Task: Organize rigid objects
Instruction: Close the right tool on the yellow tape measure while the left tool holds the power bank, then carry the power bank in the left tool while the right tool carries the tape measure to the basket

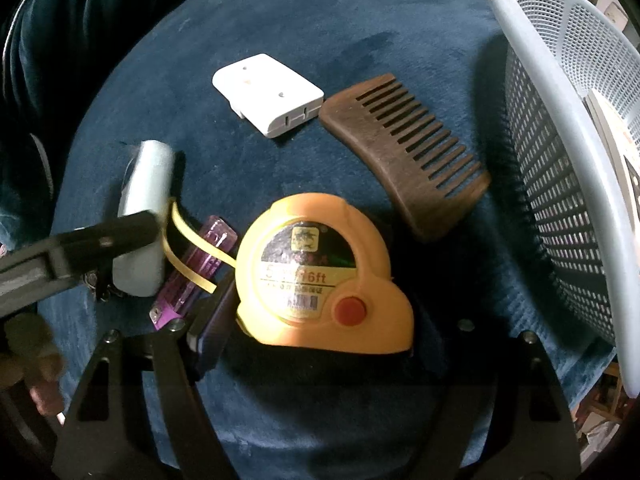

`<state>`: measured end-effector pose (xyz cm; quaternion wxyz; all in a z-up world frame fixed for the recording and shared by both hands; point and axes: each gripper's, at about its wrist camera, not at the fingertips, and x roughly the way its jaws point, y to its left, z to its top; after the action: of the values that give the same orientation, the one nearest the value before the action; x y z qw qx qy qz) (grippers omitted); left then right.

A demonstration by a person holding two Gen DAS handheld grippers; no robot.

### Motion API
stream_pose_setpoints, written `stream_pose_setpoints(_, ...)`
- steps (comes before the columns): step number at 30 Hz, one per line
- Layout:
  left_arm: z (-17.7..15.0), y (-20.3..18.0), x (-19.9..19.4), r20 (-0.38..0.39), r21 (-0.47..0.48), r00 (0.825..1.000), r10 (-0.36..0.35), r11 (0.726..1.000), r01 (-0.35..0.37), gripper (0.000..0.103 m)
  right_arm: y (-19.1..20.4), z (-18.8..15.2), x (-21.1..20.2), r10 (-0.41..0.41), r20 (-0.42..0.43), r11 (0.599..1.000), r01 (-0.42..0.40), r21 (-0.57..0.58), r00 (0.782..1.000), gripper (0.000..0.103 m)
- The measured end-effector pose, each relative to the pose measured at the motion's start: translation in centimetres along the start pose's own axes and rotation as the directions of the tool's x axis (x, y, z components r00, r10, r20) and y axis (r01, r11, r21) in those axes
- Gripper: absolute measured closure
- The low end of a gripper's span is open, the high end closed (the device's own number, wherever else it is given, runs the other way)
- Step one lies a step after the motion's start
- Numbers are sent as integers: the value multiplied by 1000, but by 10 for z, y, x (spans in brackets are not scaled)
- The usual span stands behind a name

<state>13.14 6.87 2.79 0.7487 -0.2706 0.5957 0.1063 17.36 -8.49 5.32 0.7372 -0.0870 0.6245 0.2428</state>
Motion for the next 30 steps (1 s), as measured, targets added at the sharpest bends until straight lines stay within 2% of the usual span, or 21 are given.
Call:
stream_pose_setpoints(2,-1,-6,2,-1,21,999,35,999,-35,16,1,1,1,0,-5,1000,0,-5,1000,22)
stream_pose_setpoints(3,-1,-10,0,2,28,999,33,999,-33,31,1,3,2,-1,-10,1000,1,-10,1000,21)
stream_pose_setpoints(4,0,-14,-4,6,43,1000,7,999,-7,34,2,4,3,-3,-15,1000,3,-12,1000,20)
stream_pose_setpoints(7,-2,-19,-18,33,39,999,22,999,-23,34,2,8,5,-14,-28,1000,14,-24,1000,24)
stream_pose_setpoints(11,-5,-12,-37,62,-38,997,-49,998,51,34,-6,12,-2,51,-25,998,-50,32,998,25)
stream_pose_setpoints(15,-8,-14,-63,112,-14,994,-1,1000,3,34,-15,16,-11,118,-22,989,-116,93,993,25)
stream_pose_setpoints(20,-15,-14,-79,133,-15,991,20,1000,-18,34,-10,16,-23,151,-8,985,-150,90,988,25)
stream_pose_setpoints(25,-20,-25,-82,133,-6,991,26,1000,-25,35,-5,16,-40,176,8,981,-176,82,984,25)
stream_pose_setpoints(30,-24,-29,-96,146,6,989,20,1000,-21,35,-12,15,-73,199,69,975,-204,88,978,25)
